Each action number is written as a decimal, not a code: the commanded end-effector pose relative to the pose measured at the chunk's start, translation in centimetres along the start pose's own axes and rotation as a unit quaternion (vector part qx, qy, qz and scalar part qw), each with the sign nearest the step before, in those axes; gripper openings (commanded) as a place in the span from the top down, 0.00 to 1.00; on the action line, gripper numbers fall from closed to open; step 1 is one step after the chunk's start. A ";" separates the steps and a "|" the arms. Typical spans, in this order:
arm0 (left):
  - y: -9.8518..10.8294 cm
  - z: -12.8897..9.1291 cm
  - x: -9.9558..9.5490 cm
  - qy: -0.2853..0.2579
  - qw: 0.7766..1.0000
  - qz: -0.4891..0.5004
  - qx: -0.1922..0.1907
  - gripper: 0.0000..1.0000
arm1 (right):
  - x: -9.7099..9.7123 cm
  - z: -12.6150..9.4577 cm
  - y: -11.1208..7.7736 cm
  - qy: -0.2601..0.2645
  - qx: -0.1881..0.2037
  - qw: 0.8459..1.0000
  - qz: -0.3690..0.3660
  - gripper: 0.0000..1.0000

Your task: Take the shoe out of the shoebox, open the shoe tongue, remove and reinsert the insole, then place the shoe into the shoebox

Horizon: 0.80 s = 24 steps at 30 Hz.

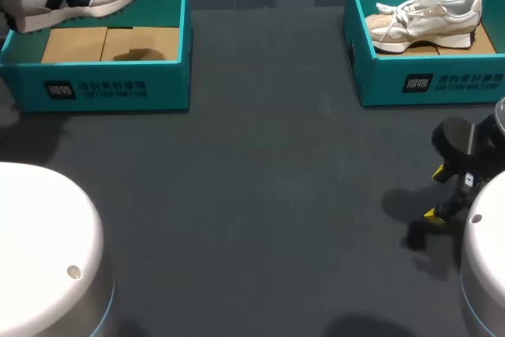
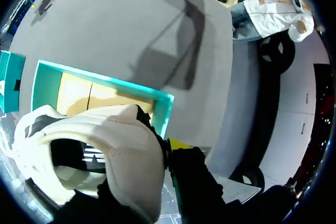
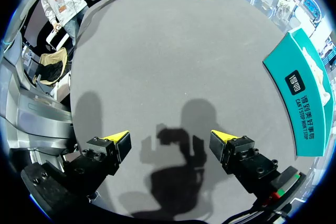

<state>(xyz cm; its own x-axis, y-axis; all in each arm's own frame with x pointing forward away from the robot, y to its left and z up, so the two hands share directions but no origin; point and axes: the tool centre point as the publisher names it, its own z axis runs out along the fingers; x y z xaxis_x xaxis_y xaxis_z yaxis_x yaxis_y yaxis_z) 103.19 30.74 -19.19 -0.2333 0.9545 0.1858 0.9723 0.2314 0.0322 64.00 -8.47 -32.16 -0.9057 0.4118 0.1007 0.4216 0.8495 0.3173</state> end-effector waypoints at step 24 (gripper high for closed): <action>2.2 4.8 -1.9 0.042 0.991 0.120 -0.048 1.00 | 0.1 0.0 -0.1 -0.001 0.000 1.000 0.000 0.00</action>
<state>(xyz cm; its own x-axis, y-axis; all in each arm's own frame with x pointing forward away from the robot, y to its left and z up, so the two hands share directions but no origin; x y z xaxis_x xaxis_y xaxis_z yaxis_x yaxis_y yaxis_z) 105.12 30.70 -22.81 0.0009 0.9632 0.2686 0.9970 -0.0217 0.0743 64.00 -8.48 -32.16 -0.9056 0.4120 0.1008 0.4218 0.8494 0.3173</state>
